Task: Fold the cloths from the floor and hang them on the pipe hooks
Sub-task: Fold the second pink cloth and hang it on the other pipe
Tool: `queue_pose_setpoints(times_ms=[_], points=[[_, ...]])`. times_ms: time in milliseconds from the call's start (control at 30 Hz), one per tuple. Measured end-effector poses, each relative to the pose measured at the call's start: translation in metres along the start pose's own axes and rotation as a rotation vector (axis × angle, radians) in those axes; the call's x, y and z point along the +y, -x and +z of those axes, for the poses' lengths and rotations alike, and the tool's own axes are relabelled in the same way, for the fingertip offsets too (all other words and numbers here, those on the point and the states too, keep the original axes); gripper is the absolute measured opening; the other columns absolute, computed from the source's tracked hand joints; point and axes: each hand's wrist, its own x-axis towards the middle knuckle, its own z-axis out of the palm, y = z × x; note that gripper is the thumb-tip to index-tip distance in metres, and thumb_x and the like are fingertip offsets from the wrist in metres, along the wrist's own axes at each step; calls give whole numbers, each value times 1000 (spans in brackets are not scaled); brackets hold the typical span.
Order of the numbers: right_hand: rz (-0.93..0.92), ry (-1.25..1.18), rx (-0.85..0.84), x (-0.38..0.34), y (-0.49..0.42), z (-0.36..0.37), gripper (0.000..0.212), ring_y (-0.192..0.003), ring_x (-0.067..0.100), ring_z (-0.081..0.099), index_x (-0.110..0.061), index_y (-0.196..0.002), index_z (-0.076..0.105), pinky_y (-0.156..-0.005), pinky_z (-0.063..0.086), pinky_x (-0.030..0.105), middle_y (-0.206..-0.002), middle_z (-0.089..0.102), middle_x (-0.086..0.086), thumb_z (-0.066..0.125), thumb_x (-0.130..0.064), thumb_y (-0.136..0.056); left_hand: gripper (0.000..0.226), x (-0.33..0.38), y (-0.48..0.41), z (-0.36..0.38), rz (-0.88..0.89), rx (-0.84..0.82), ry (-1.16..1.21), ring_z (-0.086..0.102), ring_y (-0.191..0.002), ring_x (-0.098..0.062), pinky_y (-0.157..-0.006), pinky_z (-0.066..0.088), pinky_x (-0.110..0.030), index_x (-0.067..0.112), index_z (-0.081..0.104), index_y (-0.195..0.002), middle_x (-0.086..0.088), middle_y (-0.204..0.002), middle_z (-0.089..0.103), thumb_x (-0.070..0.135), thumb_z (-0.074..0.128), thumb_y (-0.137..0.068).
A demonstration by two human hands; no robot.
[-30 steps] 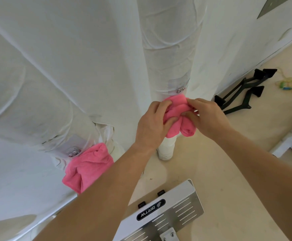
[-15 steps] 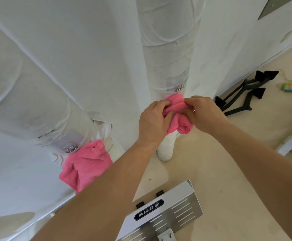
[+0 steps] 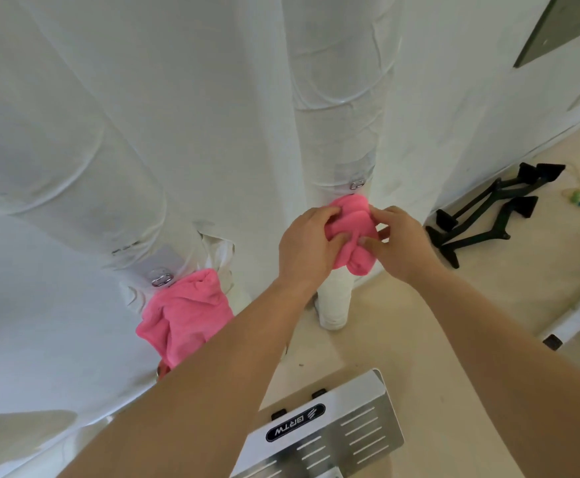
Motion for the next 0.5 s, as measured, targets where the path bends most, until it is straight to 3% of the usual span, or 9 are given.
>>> queue_pose_setpoints(times_ms=[100, 233, 333, 400, 500], points=[[7, 20, 84, -4, -5, 2, 28, -81, 25, 60, -12, -112, 70, -60, 36, 18, -95, 58, 5, 69, -14, -84, 23, 7, -10, 0, -64, 32, -27, 62, -80, -10, -71, 55, -35, 33, 64, -101, 14, -92, 67, 41, 65, -79], [50, 36, 29, -6, 1, -2, 51, -90, 21, 61, -20, -135, 59, -74, 40, 27, -106, 58, -1, 69, -21, -84, 35, 8, -2, -6, -27, -45, -98, 59, -89, -10, -73, 52, -32, 32, 55, -111, 14, -104, 61, 44, 67, -80], [95, 61, 14, -17, 10, -8, 65, -100, 23, 60, -26, -147, 42, -82, 48, 35, -119, 55, 3, 64, -24, -86, 43, 15, 4, -17, -13, -71, -142, 57, -97, -13, -76, 52, -35, 28, 54, -119, 9, -111, 57, 43, 67, -81], [121, 108, 5, -27, 17, -14, 72, -103, 28, 60, -28, -151, 34, -87, 51, 42, -124, 53, 7, 61, -28, -85, 48, 22, 8, -26, -10, -100, -167, 56, -100, -15, -77, 53, -36, 26, 54, -122, 7, -114, 56, 46, 66, -81], [163, 147, -30, -45, 27, -25, 74, -109, 33, 58, -33, -145, 28, -84, 50, 44, -123, 54, 10, 56, -43, -78, 49, 31, 14, -42, -22, -125, -168, 56, -101, -16, -79, 55, -40, 25, 55, -121, 6, -114, 55, 52, 64, -81]])
